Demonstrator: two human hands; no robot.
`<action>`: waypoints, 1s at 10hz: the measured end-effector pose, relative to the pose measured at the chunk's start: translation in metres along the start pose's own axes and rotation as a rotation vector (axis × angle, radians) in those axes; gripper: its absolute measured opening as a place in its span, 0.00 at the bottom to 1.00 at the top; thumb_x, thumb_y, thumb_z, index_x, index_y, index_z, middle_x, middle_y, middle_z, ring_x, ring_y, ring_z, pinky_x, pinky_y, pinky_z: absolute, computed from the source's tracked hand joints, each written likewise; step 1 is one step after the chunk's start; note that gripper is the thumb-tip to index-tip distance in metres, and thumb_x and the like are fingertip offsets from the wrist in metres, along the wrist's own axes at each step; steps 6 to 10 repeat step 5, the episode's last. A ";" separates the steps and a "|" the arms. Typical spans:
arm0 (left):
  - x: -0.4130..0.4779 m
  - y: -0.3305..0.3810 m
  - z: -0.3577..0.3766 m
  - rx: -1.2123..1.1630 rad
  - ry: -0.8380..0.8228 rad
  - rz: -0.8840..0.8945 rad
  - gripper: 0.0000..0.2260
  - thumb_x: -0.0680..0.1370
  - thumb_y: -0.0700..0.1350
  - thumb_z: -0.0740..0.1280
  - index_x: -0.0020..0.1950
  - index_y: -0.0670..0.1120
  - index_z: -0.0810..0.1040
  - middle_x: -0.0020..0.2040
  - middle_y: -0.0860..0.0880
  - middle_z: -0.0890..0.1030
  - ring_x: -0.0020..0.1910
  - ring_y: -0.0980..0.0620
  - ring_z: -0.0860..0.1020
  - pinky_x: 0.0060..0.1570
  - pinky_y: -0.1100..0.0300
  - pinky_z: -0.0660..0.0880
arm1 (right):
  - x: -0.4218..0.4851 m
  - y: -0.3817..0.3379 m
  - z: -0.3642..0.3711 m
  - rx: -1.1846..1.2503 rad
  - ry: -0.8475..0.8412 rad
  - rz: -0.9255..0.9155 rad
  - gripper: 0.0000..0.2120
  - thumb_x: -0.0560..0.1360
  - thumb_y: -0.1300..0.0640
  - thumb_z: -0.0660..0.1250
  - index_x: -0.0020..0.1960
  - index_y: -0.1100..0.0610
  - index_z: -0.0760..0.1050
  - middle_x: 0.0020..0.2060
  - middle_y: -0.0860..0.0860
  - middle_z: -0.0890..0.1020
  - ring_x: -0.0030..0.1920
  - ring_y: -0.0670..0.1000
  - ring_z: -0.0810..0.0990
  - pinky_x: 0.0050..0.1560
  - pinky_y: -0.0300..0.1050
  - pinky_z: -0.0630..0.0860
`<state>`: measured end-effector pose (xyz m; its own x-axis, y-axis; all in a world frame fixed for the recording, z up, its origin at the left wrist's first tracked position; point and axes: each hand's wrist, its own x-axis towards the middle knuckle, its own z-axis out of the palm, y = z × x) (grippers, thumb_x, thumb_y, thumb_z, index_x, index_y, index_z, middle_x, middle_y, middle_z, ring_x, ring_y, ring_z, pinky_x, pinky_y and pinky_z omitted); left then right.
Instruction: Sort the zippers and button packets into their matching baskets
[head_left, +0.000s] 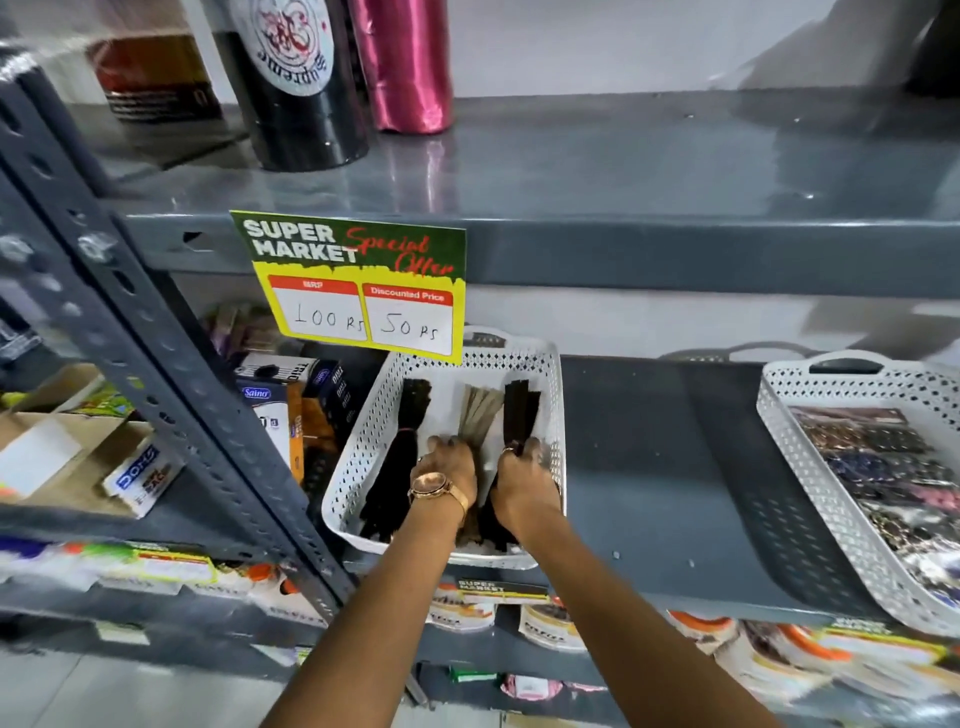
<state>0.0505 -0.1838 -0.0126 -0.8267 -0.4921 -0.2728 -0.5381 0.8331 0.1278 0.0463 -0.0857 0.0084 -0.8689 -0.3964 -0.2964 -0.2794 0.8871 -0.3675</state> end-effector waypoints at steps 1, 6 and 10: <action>0.000 0.004 -0.001 0.040 0.029 -0.016 0.19 0.79 0.39 0.57 0.70 0.39 0.65 0.68 0.39 0.65 0.65 0.36 0.72 0.62 0.45 0.72 | 0.000 -0.001 0.001 -0.133 0.024 -0.023 0.23 0.74 0.65 0.63 0.70 0.62 0.66 0.72 0.64 0.58 0.69 0.64 0.68 0.70 0.54 0.67; -0.025 0.014 -0.026 0.170 0.347 0.057 0.22 0.78 0.44 0.58 0.72 0.41 0.62 0.72 0.38 0.65 0.71 0.38 0.64 0.59 0.45 0.71 | 0.002 0.018 -0.021 -0.163 0.237 -0.244 0.25 0.76 0.61 0.59 0.72 0.64 0.62 0.75 0.60 0.58 0.76 0.62 0.52 0.76 0.56 0.56; -0.025 0.014 -0.026 0.170 0.347 0.057 0.22 0.78 0.44 0.58 0.72 0.41 0.62 0.72 0.38 0.65 0.71 0.38 0.64 0.59 0.45 0.71 | 0.002 0.018 -0.021 -0.163 0.237 -0.244 0.25 0.76 0.61 0.59 0.72 0.64 0.62 0.75 0.60 0.58 0.76 0.62 0.52 0.76 0.56 0.56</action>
